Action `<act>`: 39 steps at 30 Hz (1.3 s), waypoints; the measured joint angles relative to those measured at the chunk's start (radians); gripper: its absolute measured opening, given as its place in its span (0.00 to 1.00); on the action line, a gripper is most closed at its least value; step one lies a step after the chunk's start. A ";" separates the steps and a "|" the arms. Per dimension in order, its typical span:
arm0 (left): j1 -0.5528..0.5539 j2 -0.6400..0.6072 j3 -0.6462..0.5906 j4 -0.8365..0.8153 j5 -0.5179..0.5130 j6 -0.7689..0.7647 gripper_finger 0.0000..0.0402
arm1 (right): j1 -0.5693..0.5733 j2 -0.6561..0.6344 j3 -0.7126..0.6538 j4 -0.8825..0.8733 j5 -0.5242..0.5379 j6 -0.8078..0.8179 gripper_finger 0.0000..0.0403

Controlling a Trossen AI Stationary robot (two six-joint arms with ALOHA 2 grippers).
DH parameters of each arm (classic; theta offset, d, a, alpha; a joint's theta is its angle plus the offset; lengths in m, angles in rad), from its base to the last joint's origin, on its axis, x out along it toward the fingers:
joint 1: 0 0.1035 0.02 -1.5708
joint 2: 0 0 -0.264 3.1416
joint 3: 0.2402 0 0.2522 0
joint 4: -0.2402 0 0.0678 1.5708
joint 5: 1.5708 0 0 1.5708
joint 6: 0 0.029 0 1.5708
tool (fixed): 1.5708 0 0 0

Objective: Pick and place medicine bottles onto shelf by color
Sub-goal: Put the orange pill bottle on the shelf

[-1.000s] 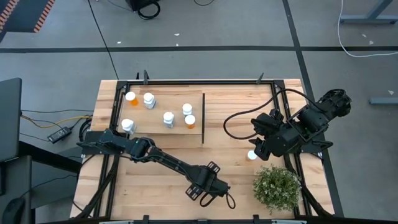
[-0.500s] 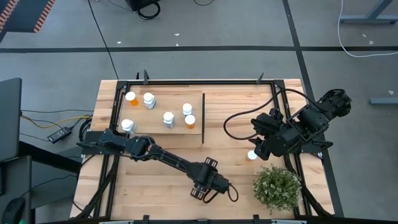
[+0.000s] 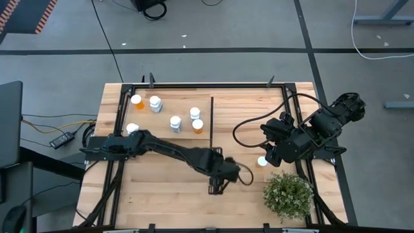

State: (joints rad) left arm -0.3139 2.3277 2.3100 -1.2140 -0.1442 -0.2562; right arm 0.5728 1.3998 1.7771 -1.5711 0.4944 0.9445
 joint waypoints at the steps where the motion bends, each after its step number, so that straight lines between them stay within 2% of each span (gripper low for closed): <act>1: 0.005 -0.019 0.000 0.000 -0.014 -0.031 0.49 | 0.000 0.000 0.000 0.000 0.004 -0.005 0.63; 12: 0.013 -0.240 0.000 0.004 -0.296 -0.279 0.50 | 0.000 0.000 0.000 0.000 0.065 -0.042 0.63; 19: -0.030 -0.344 0.000 -0.083 -0.680 -0.479 0.51 | 0.000 0.000 0.000 0.000 0.106 -0.056 0.63; 25: -0.095 -0.369 0.000 -0.343 -0.976 -0.886 0.49 | 0.000 0.000 0.000 0.000 0.112 -0.068 0.63; 26: -0.109 -0.368 -0.003 -0.366 -1.000 -0.955 0.49 | 0.000 0.000 0.000 0.000 0.111 -0.074 0.63; 28: -0.125 -0.369 -0.023 -0.343 -1.034 -0.962 0.49 | 0.000 0.000 0.000 0.000 0.112 -0.083 0.63; 39: -0.157 -0.367 -0.046 -0.357 -1.038 -1.098 0.48 | 0.000 0.000 0.000 0.000 0.111 -0.112 0.63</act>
State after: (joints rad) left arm -0.4712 1.9606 2.2642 -1.5711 -1.1823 -1.3545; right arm 0.5724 1.3998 1.7771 -1.5711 0.6052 0.8328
